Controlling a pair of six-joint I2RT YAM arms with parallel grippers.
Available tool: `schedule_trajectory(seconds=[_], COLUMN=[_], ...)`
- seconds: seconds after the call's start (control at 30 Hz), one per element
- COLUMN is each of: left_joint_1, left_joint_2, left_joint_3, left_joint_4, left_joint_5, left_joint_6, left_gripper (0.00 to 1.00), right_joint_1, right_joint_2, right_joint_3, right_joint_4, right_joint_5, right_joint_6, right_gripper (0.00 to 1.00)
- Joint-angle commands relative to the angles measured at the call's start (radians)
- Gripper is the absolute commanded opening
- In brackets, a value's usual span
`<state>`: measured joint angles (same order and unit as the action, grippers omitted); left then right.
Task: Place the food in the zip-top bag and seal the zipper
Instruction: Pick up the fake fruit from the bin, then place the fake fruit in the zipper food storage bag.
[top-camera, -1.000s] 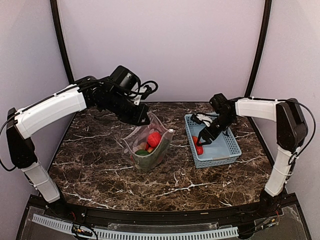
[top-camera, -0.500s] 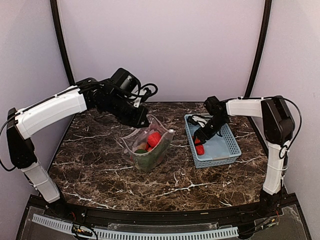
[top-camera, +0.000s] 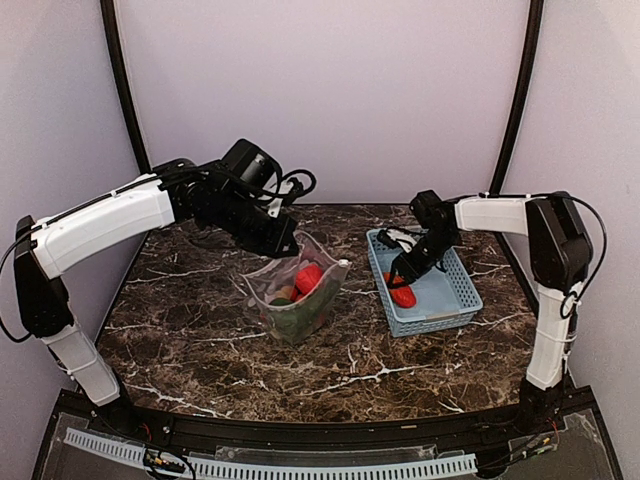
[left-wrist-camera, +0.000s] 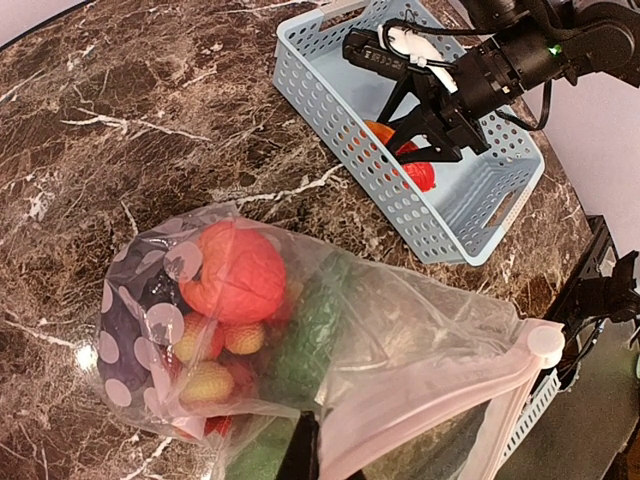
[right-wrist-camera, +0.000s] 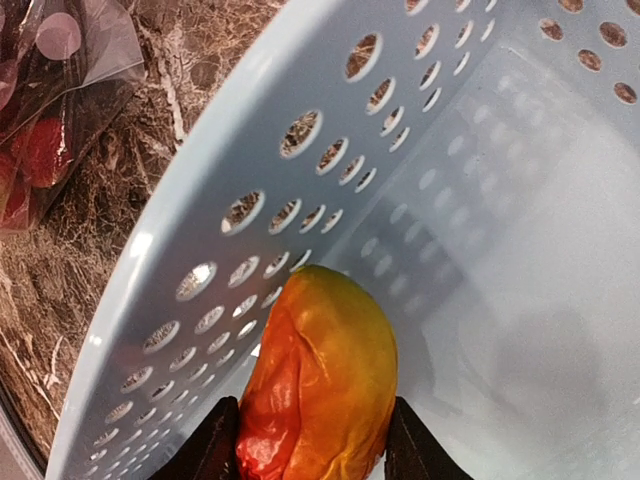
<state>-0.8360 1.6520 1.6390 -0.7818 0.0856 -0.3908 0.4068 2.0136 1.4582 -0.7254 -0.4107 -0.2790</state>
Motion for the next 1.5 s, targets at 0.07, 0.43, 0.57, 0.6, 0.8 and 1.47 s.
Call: schedule_trajectory(seconds=[0.07,0.43,0.57,0.6,0.8,1.47], left_joint_1=[0.0,0.0,0.001,0.0,0.0,0.006], left_joint_2=[-0.047,-0.034,-0.03,-0.03,-0.035,-0.048], left_joint_3=[-0.017,-0.034,-0.032,-0.032,-0.042,-0.061], left_joint_4=[0.009,0.062,0.073,0.075,0.092,0.134], left_joint_5=[-0.017,-0.023,-0.02,-0.02,-0.028,-0.016], left_joint_6=[-0.006,-0.015,-0.019,-0.02,-0.023,-0.038], left_gripper=[0.01,0.01,0.01,0.01,0.01,0.01], right_joint_1=[-0.019,-0.013,0.001,0.007,0.044,0.441], right_joint_2=[-0.201,-0.482,-0.541,-0.554,-0.636,-0.507], right_joint_3=[-0.037,-0.045,-0.024,-0.026,-0.06,0.13], right_joint_4=[0.006,0.04,0.047,0.056,0.13,0.086], right_joint_5=[0.03,-0.096,-0.156,-0.155,-0.19,-0.291], right_joint_6=[-0.036,-0.042,-0.035,-0.036,-0.05,-0.235], right_gripper=[0.43,0.43,0.43,0.43,0.43,0.44])
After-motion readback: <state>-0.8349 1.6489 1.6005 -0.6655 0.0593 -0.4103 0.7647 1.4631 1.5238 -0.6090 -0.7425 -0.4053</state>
